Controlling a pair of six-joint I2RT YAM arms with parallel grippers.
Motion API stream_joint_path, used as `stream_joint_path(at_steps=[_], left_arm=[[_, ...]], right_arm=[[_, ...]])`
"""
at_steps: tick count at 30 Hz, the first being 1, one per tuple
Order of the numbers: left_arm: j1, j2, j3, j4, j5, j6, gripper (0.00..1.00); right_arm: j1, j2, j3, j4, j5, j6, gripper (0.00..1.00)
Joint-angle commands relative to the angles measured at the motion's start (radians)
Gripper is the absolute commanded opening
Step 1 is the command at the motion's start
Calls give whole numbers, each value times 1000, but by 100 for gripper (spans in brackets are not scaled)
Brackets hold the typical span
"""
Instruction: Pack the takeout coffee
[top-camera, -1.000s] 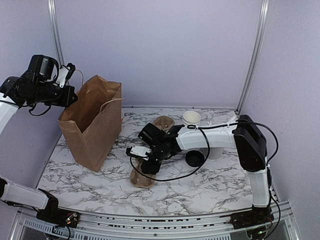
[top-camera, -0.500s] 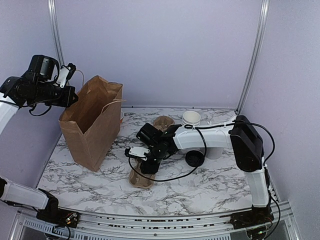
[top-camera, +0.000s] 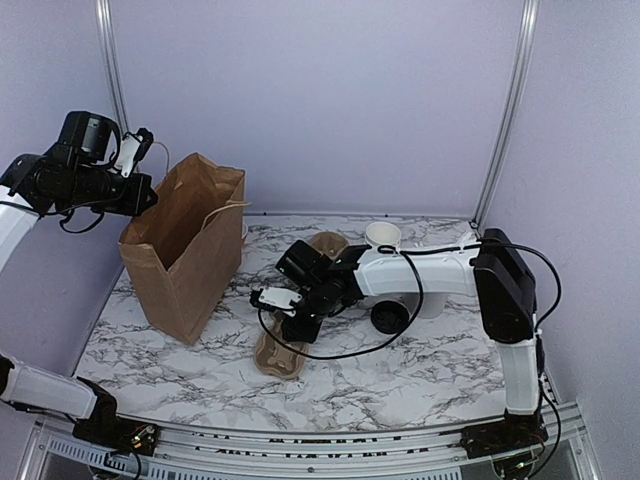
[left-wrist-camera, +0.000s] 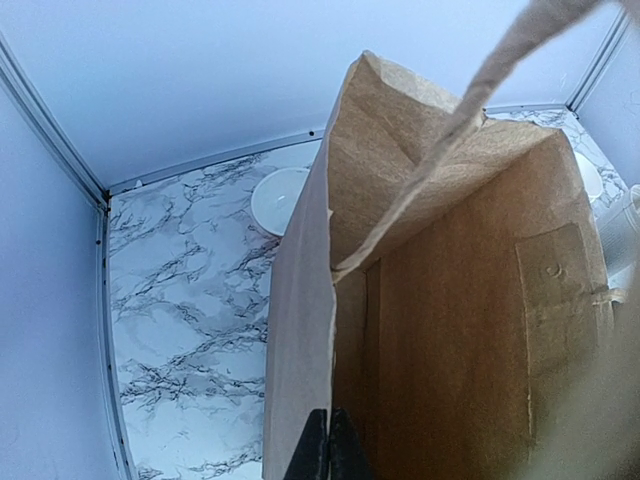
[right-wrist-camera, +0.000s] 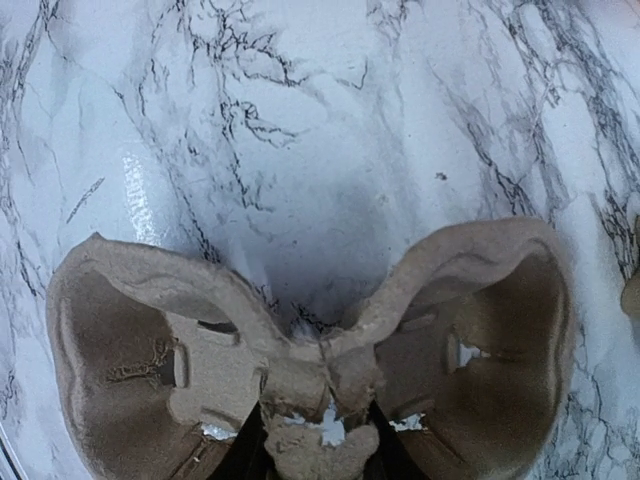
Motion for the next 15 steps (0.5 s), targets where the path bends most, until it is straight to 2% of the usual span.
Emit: stream_joint_path(at_steps=[1,15], left_arm=[[-4,-17,-4,32,-10,8,0],[-11,-5,-8,30,-34,20,0]], right_arm=[[4,-104,-40,48,-24,57,25],[-4,-322,-174,127,-30,176,23]])
